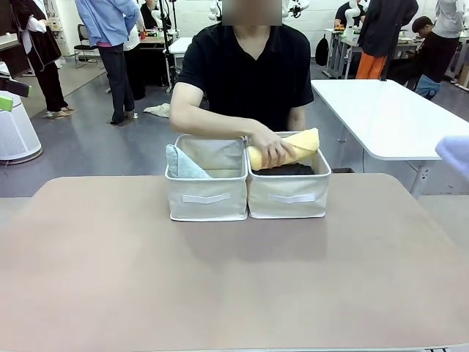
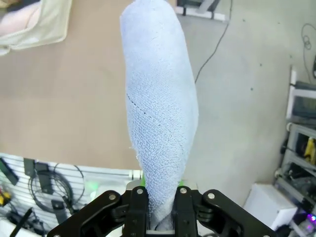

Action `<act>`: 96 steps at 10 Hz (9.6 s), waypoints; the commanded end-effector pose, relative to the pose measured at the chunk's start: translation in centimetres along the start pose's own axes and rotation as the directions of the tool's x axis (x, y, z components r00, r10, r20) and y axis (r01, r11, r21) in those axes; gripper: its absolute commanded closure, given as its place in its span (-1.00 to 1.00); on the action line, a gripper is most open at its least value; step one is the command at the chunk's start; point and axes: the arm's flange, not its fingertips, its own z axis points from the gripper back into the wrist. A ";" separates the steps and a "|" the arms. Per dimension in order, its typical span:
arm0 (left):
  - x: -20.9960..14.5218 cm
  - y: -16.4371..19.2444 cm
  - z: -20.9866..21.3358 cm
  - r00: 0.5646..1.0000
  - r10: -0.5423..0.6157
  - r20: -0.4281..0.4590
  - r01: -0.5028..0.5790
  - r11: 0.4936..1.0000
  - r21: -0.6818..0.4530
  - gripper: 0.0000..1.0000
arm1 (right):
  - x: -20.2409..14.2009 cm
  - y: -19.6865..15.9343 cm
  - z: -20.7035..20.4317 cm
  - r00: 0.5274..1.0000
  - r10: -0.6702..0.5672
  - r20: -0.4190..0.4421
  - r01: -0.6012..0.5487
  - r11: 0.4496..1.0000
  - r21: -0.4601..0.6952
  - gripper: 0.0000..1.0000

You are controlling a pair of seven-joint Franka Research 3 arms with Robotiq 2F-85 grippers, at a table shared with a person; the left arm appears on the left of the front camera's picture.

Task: Sort the towels based on their folding style.
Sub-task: Pick up another triangle-folded towel from the table and place it in the left Fabric basket.

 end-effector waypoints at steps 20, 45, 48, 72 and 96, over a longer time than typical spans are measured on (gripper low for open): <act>0.0 -0.1 0.2 1.000 -0.004 0.013 0.004 1.000 -0.003 -1.00 | 9.7 24.1 14.2 0.733 0.659 -0.170 -0.680 0.705 -0.200 0.65; 0.0 -0.1 0.2 1.000 -0.004 0.013 0.004 1.000 -0.003 -1.00 | 28.9 47.1 5.6 0.319 0.948 0.022 -0.947 0.319 -0.047 0.65; 0.0 -0.1 0.2 1.000 -0.004 0.013 0.004 1.000 -0.003 -1.00 | 31.9 47.9 3.9 0.257 0.966 0.017 -0.966 0.257 0.011 0.65; 0.0 -0.1 0.2 1.000 -0.004 0.013 0.004 1.000 -0.003 -1.00 | 34.2 46.9 -6.8 0.227 0.969 0.097 -0.973 0.229 -0.010 0.65; 0.0 -0.1 0.2 1.000 -0.004 0.013 0.004 1.000 -0.003 -1.00 | 37.8 52.3 -13.3 0.157 0.987 0.039 -0.962 0.144 0.231 0.65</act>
